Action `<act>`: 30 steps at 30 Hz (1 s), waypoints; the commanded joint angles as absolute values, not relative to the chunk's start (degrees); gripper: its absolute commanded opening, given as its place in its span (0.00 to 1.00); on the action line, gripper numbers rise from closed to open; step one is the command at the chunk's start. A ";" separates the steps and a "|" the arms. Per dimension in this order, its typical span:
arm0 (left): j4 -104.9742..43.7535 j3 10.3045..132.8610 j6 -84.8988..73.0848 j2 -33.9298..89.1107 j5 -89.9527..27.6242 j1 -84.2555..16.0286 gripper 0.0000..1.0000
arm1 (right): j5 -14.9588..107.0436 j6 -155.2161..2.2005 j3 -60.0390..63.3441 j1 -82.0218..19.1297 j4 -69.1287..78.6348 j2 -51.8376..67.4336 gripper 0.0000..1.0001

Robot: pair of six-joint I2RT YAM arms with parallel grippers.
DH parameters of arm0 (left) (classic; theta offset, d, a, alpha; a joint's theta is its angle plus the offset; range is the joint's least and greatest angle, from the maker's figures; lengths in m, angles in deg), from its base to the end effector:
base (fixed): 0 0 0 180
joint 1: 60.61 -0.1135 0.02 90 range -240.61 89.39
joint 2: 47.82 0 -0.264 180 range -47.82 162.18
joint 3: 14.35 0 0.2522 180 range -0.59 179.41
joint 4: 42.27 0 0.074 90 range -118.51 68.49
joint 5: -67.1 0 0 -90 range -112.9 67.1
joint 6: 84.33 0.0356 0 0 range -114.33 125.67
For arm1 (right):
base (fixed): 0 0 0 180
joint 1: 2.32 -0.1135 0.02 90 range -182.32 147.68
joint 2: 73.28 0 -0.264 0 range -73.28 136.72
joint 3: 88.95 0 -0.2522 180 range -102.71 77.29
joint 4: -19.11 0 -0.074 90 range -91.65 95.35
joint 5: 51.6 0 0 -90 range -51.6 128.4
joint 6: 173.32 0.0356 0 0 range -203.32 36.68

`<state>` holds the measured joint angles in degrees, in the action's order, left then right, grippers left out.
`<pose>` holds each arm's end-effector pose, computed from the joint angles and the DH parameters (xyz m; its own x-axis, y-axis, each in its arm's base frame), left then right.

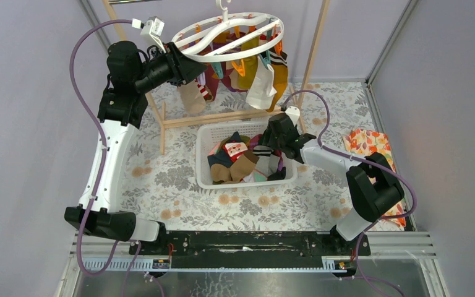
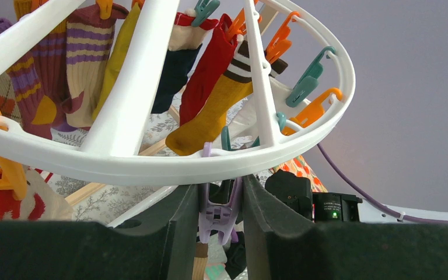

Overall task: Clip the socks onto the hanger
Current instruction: Adjust the sock in the bin.

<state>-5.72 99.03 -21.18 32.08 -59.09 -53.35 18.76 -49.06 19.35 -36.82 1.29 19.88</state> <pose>0.2817 -0.0571 0.5070 -0.3576 -0.3219 -0.8766 0.5888 0.6509 -0.4792 0.2973 0.1898 0.2168 -0.6108 0.2235 -0.7595 0.0300 0.9652 0.2599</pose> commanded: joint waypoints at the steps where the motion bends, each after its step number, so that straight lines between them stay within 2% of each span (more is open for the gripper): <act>1: -5.02 99.74 -20.45 31.71 -60.37 -53.85 0.00 | 17.12 -46.83 20.66 -35.49 11.39 18.24 0.58; 4: -4.78 99.78 -20.17 31.72 -60.26 -53.86 0.00 | 18.57 -46.55 20.95 -35.18 14.18 17.69 0.47; 8: -4.83 99.86 -20.23 31.73 -60.17 -53.87 0.00 | 21.08 -46.50 20.82 -35.09 15.98 17.35 0.15; 10: -4.73 99.87 -20.25 31.66 -60.23 -53.85 0.00 | 22.13 -46.71 21.28 -35.08 16.85 16.11 0.04; 11: -4.69 99.87 -20.19 31.64 -60.25 -53.85 0.00 | 22.64 -47.14 21.70 -35.12 17.46 15.19 0.01; 17: -4.51 100.29 -20.08 31.46 -60.30 -53.85 0.00 | 26.78 -52.97 23.00 -35.40 18.78 7.51 0.00; 21: -4.35 100.76 -20.11 31.52 -60.43 -53.85 0.00 | 27.84 -58.45 22.14 -38.07 14.00 4.04 0.00; 25: -4.34 100.63 -20.07 31.41 -60.54 -53.85 0.00 | 28.20 -65.42 21.48 -43.43 9.20 3.63 0.00; 30: -4.13 100.62 -19.70 31.20 -60.59 -53.87 0.00 | 34.53 -71.02 21.55 -49.82 4.72 5.95 0.03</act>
<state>-5.31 99.05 -20.94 32.08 -59.09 -53.35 29.34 -63.38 23.14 -45.06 9.45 4.65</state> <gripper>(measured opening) 0.358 0.020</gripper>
